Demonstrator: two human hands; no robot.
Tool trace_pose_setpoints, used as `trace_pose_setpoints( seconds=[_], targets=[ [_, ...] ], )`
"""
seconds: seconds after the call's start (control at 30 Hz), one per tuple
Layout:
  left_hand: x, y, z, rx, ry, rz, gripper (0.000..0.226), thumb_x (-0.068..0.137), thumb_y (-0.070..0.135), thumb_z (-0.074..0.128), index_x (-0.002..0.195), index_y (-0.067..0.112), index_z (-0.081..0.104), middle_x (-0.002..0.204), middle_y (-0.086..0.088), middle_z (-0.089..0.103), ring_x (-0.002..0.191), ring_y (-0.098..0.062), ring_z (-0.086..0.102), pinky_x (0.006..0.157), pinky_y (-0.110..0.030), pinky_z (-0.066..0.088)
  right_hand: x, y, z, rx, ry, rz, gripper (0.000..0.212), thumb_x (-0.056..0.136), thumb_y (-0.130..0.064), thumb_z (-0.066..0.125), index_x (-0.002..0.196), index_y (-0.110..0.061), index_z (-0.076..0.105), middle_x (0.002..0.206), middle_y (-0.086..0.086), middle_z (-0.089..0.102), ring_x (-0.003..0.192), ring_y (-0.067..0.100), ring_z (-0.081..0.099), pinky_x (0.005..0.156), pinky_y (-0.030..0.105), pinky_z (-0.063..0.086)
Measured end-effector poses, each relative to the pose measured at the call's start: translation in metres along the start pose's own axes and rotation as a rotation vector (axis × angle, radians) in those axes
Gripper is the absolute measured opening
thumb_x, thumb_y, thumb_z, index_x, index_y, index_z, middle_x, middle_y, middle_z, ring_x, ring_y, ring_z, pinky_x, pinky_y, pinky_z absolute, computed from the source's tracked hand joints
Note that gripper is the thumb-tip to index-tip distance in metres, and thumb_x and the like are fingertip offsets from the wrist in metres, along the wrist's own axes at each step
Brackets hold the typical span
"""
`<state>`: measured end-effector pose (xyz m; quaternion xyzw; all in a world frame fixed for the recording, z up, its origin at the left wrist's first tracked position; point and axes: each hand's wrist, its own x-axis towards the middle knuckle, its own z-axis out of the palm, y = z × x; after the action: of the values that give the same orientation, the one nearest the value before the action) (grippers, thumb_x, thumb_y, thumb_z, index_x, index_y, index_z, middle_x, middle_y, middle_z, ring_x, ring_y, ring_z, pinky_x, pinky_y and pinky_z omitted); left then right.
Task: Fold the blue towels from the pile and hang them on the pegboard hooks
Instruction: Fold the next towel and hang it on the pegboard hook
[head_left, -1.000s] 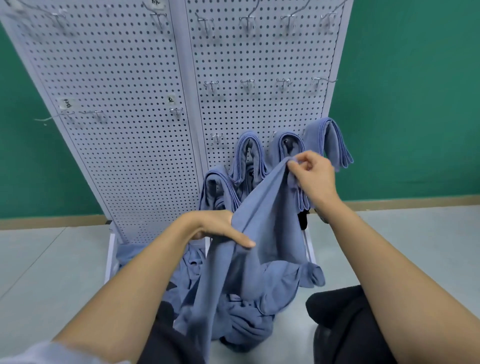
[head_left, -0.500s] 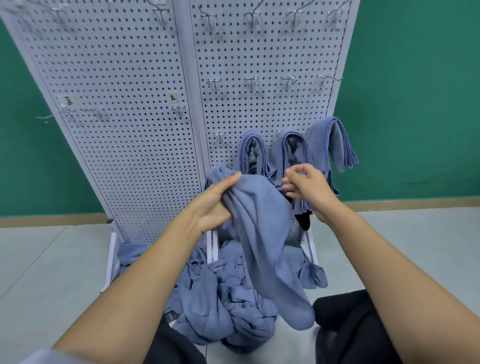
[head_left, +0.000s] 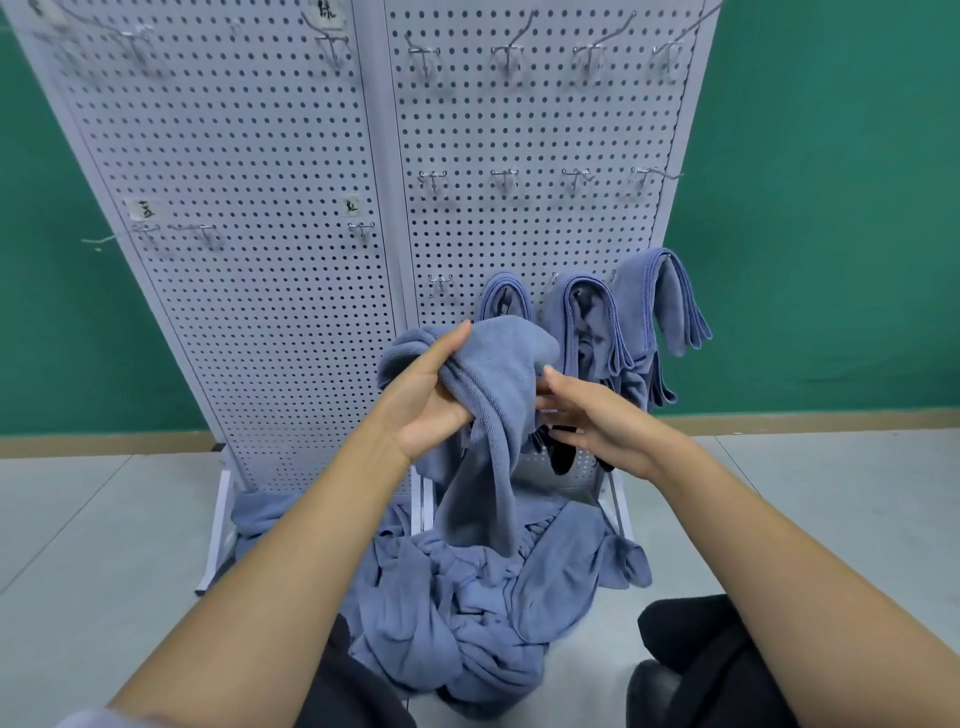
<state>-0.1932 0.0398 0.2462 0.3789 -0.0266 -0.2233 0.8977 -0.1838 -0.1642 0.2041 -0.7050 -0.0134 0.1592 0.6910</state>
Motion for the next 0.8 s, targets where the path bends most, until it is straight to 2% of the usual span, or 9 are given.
trace_pose_setpoints(
  seconds=[0.1,0.17,0.27,0.33,0.4,0.47,0.57,0.7,0.8],
  targets=[
    [-0.001,0.001,-0.003,0.026,-0.007,-0.025,0.043,0.082,0.027,0.061,0.116,0.0,0.061,0.116,-0.017,0.067,0.106,-0.025,0.066,0.098,-0.04,0.048,0.001,-0.003,0.004,0.066,-0.02,-0.076,0.024,0.083,-0.039,0.065,0.092,-0.018,0.059,0.094,-0.003,0.068,0.089,0.01,0.062,0.09,0.029,0.05],
    [-0.002,0.002,-0.006,0.055,-0.007,-0.037,0.04,0.082,0.027,0.061,0.112,0.001,0.063,0.113,-0.016,0.068,0.103,-0.024,0.067,0.096,-0.039,0.05,0.001,-0.006,0.005,0.118,0.0,-0.115,0.023,0.08,-0.034,0.068,0.083,-0.018,0.052,0.084,-0.001,0.066,0.079,0.011,0.062,0.078,0.025,0.053],
    [-0.001,0.008,-0.013,0.09,0.038,-0.028,0.029,0.079,0.025,0.064,0.099,0.005,0.067,0.102,-0.009,0.071,0.094,-0.018,0.07,0.091,-0.033,0.053,-0.001,-0.013,0.002,0.204,0.051,-0.19,0.025,0.077,-0.032,0.069,0.093,-0.013,0.063,0.082,0.005,0.064,0.073,0.015,0.056,0.073,0.027,0.051],
    [0.001,0.014,-0.022,0.15,0.096,0.004,0.017,0.079,0.022,0.066,0.092,0.011,0.065,0.094,-0.003,0.068,0.089,-0.015,0.067,0.089,-0.03,0.054,-0.003,-0.017,-0.004,0.239,0.151,-0.237,0.021,0.088,-0.026,0.062,0.101,-0.01,0.066,0.08,0.002,0.068,0.067,0.014,0.057,0.07,0.027,0.047],
    [0.0,0.019,-0.032,0.248,0.128,0.004,0.02,0.081,0.016,0.065,0.1,0.011,0.062,0.098,-0.006,0.066,0.092,-0.018,0.065,0.09,-0.032,0.054,-0.005,-0.02,-0.013,0.271,0.253,-0.268,0.017,0.095,-0.022,0.056,0.098,-0.01,0.067,0.075,0.0,0.07,0.064,0.012,0.058,0.068,0.026,0.047],
    [-0.001,0.024,-0.043,0.35,0.148,-0.023,0.033,0.079,0.012,0.065,0.111,0.006,0.061,0.099,-0.01,0.067,0.088,-0.019,0.068,0.081,-0.031,0.058,-0.006,-0.02,-0.022,0.306,0.315,-0.279,0.016,0.095,-0.021,0.057,0.096,-0.01,0.068,0.084,0.004,0.072,0.076,0.016,0.064,0.076,0.028,0.05],
    [-0.003,0.03,-0.057,0.425,0.204,-0.06,0.03,0.083,0.009,0.064,0.112,0.0,0.062,0.095,-0.009,0.07,0.077,-0.015,0.07,0.069,-0.029,0.06,-0.01,-0.02,-0.032,0.331,0.36,-0.276,0.015,0.096,-0.017,0.055,0.094,-0.008,0.067,0.081,0.001,0.074,0.076,0.011,0.07,0.071,0.022,0.056],
    [-0.003,0.037,-0.071,0.373,0.264,-0.052,0.015,0.09,0.006,0.057,0.102,0.001,0.065,0.091,-0.009,0.07,0.073,-0.014,0.07,0.069,-0.026,0.059,-0.01,-0.019,-0.046,0.378,0.331,-0.251,0.015,0.095,-0.003,0.051,0.098,-0.003,0.065,0.083,0.006,0.075,0.078,0.014,0.07,0.069,0.024,0.057],
    [-0.005,0.044,-0.079,0.346,0.252,0.016,0.012,0.091,0.0,0.052,0.098,0.001,0.061,0.097,-0.012,0.068,0.079,-0.017,0.069,0.075,-0.028,0.059,-0.009,-0.015,-0.053,0.273,0.308,-0.245,0.02,0.097,0.0,0.044,0.103,-0.003,0.063,0.081,0.003,0.073,0.072,0.011,0.068,0.068,0.024,0.057]
  ],
)
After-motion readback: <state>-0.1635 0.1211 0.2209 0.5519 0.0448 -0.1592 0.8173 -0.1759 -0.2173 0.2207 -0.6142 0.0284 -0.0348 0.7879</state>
